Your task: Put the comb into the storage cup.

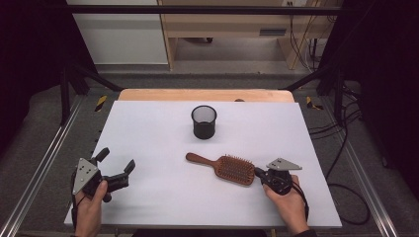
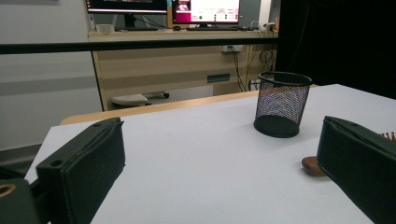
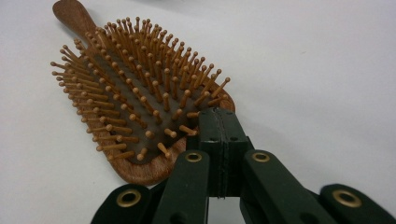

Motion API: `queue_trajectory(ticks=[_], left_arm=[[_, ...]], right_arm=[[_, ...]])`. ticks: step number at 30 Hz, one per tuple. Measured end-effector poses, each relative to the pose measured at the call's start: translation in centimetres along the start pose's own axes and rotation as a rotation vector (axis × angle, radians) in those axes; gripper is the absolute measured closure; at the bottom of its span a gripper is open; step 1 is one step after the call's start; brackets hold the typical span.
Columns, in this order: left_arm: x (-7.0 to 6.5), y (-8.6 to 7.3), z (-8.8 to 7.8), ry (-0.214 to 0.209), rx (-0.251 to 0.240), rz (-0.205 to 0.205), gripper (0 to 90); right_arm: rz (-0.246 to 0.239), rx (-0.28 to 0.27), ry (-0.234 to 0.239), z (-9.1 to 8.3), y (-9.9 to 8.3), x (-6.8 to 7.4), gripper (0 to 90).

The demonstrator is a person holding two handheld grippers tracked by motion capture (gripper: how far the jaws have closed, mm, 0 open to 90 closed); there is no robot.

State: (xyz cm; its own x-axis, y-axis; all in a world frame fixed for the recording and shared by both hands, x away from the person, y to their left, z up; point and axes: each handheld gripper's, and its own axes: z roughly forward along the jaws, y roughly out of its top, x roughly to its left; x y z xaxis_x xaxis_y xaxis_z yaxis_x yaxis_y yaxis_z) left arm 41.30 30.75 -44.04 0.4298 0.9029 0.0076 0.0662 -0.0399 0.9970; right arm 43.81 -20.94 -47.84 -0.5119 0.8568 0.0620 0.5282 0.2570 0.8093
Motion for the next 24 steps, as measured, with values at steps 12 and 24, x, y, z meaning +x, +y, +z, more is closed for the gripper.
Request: queue_trajectory(ticks=[12,24], left_arm=[[0.1,0.0,0.0,0.001,0.002,0.0,1.2],[0.1,0.0,0.0,0.0,0.003,-0.001,1.2]], right_arm=[[-0.022,0.001,-0.007,1.0,0.8,-0.5,90.0],[-0.057,-0.001,0.005,2.3,1.7,-0.5,90.0]])
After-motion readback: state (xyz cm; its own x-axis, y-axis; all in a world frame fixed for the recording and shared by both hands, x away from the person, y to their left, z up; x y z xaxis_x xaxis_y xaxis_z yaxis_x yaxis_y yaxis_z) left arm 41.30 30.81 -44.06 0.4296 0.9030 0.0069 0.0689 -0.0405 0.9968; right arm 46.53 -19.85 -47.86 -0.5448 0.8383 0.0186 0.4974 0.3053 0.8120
